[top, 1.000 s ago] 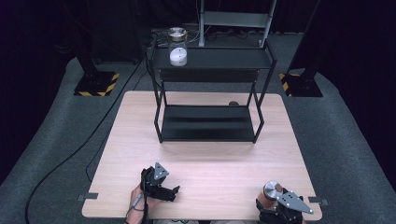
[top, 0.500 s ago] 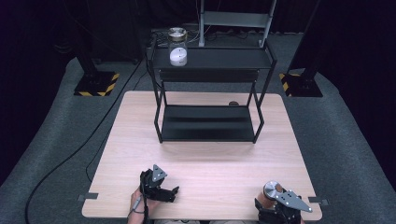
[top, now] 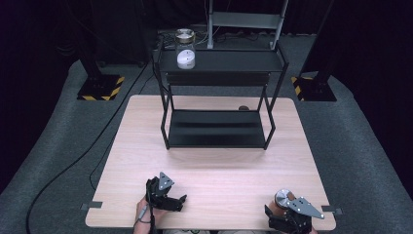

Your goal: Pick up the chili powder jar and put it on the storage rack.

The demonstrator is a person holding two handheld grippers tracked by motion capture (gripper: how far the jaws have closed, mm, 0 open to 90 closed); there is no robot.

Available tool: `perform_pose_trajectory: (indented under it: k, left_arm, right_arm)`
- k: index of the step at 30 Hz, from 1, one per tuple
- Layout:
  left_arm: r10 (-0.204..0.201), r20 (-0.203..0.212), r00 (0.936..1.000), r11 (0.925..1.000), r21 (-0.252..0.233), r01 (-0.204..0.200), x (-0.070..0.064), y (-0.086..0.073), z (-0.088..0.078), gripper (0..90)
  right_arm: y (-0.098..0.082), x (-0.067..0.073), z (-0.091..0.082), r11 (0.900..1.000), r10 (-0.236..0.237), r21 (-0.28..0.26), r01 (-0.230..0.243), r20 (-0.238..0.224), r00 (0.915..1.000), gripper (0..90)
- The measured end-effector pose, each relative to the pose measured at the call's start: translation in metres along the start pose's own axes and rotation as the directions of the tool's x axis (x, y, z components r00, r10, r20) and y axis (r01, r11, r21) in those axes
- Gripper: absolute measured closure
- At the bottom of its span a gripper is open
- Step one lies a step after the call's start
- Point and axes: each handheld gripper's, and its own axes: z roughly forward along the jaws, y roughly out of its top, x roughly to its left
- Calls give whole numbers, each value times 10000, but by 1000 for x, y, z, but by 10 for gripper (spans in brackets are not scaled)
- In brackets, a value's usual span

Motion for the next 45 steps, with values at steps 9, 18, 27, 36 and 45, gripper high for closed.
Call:
perform_pose_trajectory:
  k: [9, 18, 27, 36, 45]
  left_arm:
    - [2, 20, 10000, 10000, -8, -2, 0, 0, 0, 0]
    - [0, 20, 10000, 10000, -13, 0, 0, 0, 1, 0]
    - [40, 45, 10000, 10000, -15, -40, 1, 0, 1, 0]
    - [51, 32, 10000, 10000, -24, -51, 0, 0, 0, 0]
    - [61, 29, 10000, 10000, -20, -61, 0, 0, 0, 0]
  right_arm:
    - [-2, -2, -2, 9999, 100, -55, -100, 1, 9999, 306]
    - [-1, -2, -2, 10000, 3, -22, -3, 24, 10000, 313]
    - [18, -4, -1, 9989, -178, 426, 180, -59, 9998, 313]
    - [48, -7, 4, 9940, -651, 858, 677, -332, 9973, 313]
    - [73, -7, 13, 9875, -1094, 1082, 1143, -506, 9927, 313]
